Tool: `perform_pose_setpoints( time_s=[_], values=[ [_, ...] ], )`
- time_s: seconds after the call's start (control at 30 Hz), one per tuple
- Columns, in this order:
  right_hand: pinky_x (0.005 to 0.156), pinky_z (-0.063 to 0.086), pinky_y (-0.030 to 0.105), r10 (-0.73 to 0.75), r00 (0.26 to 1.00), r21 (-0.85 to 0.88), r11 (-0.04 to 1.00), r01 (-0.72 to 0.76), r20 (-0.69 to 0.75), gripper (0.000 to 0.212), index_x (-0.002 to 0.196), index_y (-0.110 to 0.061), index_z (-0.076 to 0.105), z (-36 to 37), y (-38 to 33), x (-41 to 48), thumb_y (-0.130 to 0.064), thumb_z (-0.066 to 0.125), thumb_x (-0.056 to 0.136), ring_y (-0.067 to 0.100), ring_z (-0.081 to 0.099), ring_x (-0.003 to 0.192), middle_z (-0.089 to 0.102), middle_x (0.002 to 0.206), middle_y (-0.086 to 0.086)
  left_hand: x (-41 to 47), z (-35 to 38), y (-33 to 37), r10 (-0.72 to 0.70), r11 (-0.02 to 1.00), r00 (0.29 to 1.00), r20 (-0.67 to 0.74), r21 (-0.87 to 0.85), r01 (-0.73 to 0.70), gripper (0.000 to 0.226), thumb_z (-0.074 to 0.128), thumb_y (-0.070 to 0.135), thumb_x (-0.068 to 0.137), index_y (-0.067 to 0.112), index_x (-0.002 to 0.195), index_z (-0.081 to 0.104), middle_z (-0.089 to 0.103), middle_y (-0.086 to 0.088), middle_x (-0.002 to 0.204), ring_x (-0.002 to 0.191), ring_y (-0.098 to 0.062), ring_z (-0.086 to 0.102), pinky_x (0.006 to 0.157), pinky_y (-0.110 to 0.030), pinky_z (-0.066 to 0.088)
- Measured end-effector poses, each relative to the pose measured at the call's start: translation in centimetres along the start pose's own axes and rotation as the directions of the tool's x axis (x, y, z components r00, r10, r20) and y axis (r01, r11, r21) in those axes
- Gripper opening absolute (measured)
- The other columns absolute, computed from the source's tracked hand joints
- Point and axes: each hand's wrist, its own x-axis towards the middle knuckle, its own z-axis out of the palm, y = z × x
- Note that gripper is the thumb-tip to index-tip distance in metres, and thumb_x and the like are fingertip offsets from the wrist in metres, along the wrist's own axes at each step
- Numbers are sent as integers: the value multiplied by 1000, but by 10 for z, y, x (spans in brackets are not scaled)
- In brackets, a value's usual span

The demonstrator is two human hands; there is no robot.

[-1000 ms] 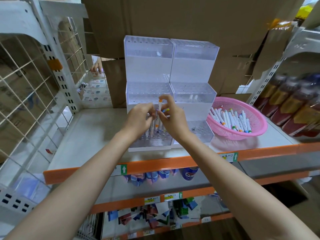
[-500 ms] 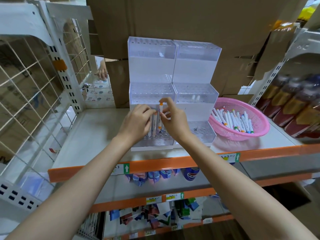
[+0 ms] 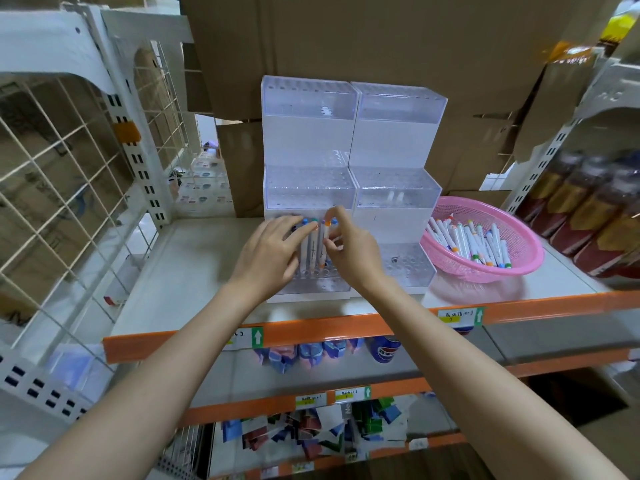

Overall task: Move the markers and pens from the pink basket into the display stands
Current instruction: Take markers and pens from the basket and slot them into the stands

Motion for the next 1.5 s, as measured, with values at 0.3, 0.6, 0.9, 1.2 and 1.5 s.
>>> perform_pose_setpoints(
  time_s=[0.3,0.6,0.9,1.2,1.5],
  values=[
    [61,53,41,-15,1000,-34,999,16,24,22,106,-22,48,-2,-1,1,-9,54,89,28,61,68,64,78,0,3,-5,2,-5,1000,1000,11,-2,5,55,64,6,75,11,129,56,58,-12,121,114,-30,53,97,-39,42],
    [75,51,39,-78,992,-49,995,83,95,35,122,-22,52,-26,5,-5,-16,60,89,27,62,95,68,105,4,14,0,15,-63,998,997,-47,26,65,40,67,17,79,11,118,61,59,-10,122,112,-29,57,96,-40,42],
    [93,42,40,-98,993,-341,933,117,72,56,139,-22,46,-58,57,-27,-27,66,86,29,48,123,53,135,5,44,21,62,84,994,995,-47,76,-81,40,65,25,78,16,117,63,62,-10,120,109,-29,58,96,-43,41],
    [102,38,41,86,996,-426,902,-69,21,60,143,-22,41,-117,128,-44,-34,62,88,28,44,129,44,145,6,95,61,138,271,958,963,-10,-92,-271,38,68,22,75,12,111,65,66,-11,111,103,-29,62,90,-38,48],
    [92,43,40,315,949,-496,828,-260,29,49,145,-23,35,-176,202,-38,-37,42,99,30,48,124,44,143,6,161,115,215,252,954,939,236,-225,-199,28,53,24,90,10,114,60,62,-9,114,104,-30,57,84,-40,47]
  ],
)
